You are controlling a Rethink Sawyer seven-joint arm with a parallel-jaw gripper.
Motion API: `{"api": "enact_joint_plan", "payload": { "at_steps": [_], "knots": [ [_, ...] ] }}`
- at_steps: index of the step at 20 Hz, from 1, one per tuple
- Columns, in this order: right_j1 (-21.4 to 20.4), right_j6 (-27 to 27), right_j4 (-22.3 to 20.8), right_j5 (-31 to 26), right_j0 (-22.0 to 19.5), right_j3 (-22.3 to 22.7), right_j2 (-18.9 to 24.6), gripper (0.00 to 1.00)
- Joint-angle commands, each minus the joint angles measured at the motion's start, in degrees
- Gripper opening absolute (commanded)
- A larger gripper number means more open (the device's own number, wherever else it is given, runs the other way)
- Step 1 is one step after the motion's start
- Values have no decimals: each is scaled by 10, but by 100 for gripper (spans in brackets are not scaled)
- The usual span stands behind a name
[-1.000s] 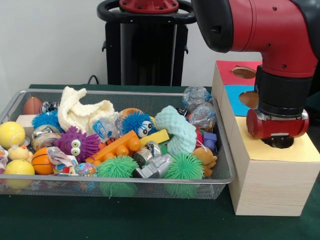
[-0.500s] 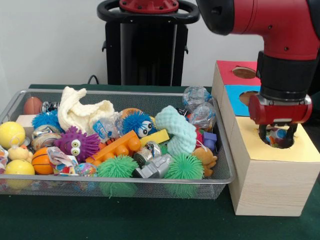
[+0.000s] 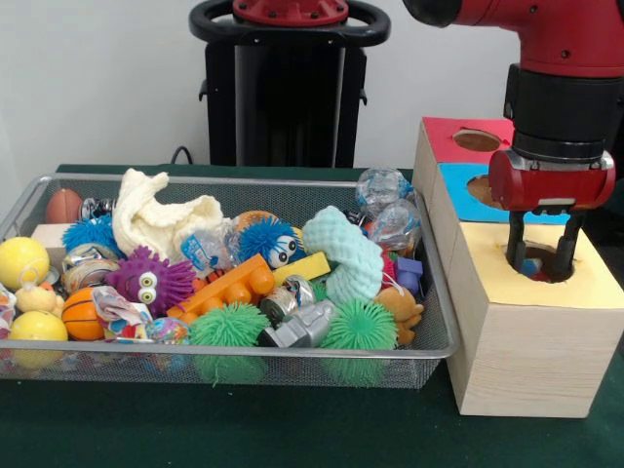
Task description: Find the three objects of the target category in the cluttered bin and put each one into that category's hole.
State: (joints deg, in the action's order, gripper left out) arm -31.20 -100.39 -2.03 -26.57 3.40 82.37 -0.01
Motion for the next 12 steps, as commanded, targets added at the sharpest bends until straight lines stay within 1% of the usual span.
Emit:
{"api": "enact_joint_plan", "payload": {
  "at_steps": [1,4,10,12],
  "knots": [
    [-15,-18,-25,-52,-6,38,24,100],
    [-14,-16,-25,-56,-5,34,27,100],
    [-45,-6,-21,-91,-4,39,26,100],
    [-49,-6,-20,-97,-3,38,27,100]
  ]
}}
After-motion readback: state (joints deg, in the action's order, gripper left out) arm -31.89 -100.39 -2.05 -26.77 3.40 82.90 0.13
